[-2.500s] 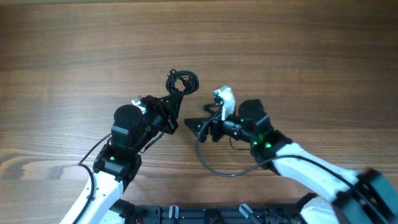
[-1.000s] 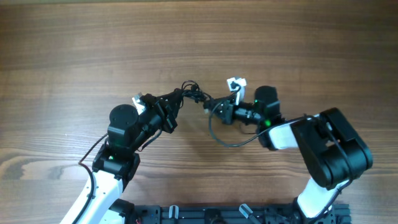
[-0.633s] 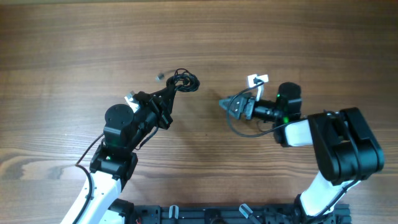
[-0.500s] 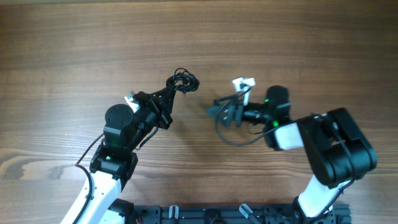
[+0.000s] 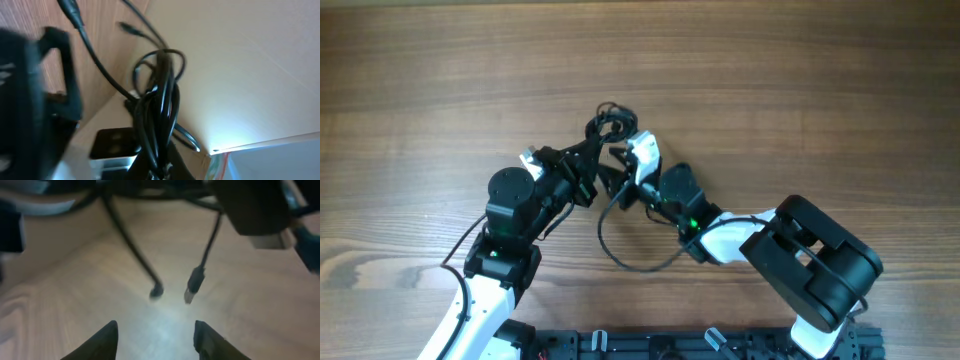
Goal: Untangle cables
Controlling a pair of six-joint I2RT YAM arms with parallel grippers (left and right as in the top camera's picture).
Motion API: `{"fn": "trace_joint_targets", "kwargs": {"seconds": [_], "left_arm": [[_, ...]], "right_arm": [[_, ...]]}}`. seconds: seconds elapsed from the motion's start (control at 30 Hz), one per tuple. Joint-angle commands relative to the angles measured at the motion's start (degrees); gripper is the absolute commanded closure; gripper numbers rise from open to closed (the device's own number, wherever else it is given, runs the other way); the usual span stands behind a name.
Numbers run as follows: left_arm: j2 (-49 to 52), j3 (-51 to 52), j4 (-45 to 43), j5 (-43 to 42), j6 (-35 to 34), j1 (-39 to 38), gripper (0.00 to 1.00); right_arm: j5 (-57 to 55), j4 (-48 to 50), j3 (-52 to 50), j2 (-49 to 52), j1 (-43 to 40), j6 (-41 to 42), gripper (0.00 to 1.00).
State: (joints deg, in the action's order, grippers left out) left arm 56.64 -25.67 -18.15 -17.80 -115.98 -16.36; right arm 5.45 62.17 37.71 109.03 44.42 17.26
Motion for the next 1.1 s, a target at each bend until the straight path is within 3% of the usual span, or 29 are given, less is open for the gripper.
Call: {"fn": "trace_joint_targets", "kwargs": {"seconds": [0.0, 0.13, 0.3, 0.43, 0.5, 0.67, 0.73, 0.77, 0.8, 0.83, 0.87, 0.9, 1.0, 1.03, 1.07], "left_arm": [[-0.6, -0.9, 0.0, -0.7, -9.0, 0.1, 0.96], [-0.6, -0.9, 0.0, -0.1, -9.0, 0.2, 0.96], [-0.1, -0.9, 1.2, 0.3, -9.0, 0.1, 0.96], [0.4, -0.9, 1.9, 0.5, -9.0, 0.1, 0.96], [0.4, -0.9, 1.6, 0.2, -9.0, 0.1, 0.96], [0.4, -0.9, 1.7, 0.1, -9.0, 0.1, 0.96], [0.4, -0.9, 1.7, 0.1, -9.0, 0.1, 0.96], [0.4, -0.9, 1.7, 0.1, -9.0, 0.1, 0.96], [0.4, -0.9, 1.7, 0.1, -9.0, 0.1, 0.96], [0.4, -0.9, 1.7, 0.1, -9.0, 0.1, 0.96], [0.4, -0.9, 1.7, 0.1, -9.0, 0.1, 0.96], [0.4, -0.9, 1.7, 0.1, -9.0, 0.1, 0.96], [0.4, -0.9, 1.7, 0.1, -9.0, 0.1, 0.96], [0.4, -0.9, 1.7, 0.1, -9.0, 0.1, 0.96], [0.4, -0.9, 1.7, 0.1, -9.0, 0.1, 0.96]], "right_arm": [[-4.0, 0.3, 4.7, 1.7, -0.2, 1.4, 0.62], [-8.5, 1.4, 5.1, 1.7, -0.3, 17.8, 0.61], [-9.1, 5.9, 5.5, 1.7, -0.3, 19.4, 0.59], [-9.1, 6.1, 5.6, 1.7, -0.7, 26.4, 0.59], [-9.1, 5.7, 5.9, 1.7, -0.7, 24.6, 0.58], [-5.0, 5.7, 6.2, 1.7, -0.7, 9.9, 0.63], [-2.1, 5.6, 6.2, 1.7, -0.7, 2.3, 0.50], [0.2, 5.5, 6.2, 1.7, -0.7, -4.2, 0.34], [2.3, 5.6, 6.2, 1.7, -0.7, -9.7, 0.25], [3.3, 5.6, 6.2, 1.7, -0.7, -12.7, 0.25], [3.4, 5.7, 6.2, 1.7, -0.7, -12.8, 0.27], [3.4, 5.9, 6.2, 1.7, -0.7, -12.4, 0.39], [3.1, 6.0, 6.3, 1.7, -0.7, -9.2, 0.89], [3.1, 6.0, 6.3, 1.7, -0.7, -7.6, 0.96], [3.1, 6.0, 6.3, 1.7, -0.7, -6.4, 0.96]]}}
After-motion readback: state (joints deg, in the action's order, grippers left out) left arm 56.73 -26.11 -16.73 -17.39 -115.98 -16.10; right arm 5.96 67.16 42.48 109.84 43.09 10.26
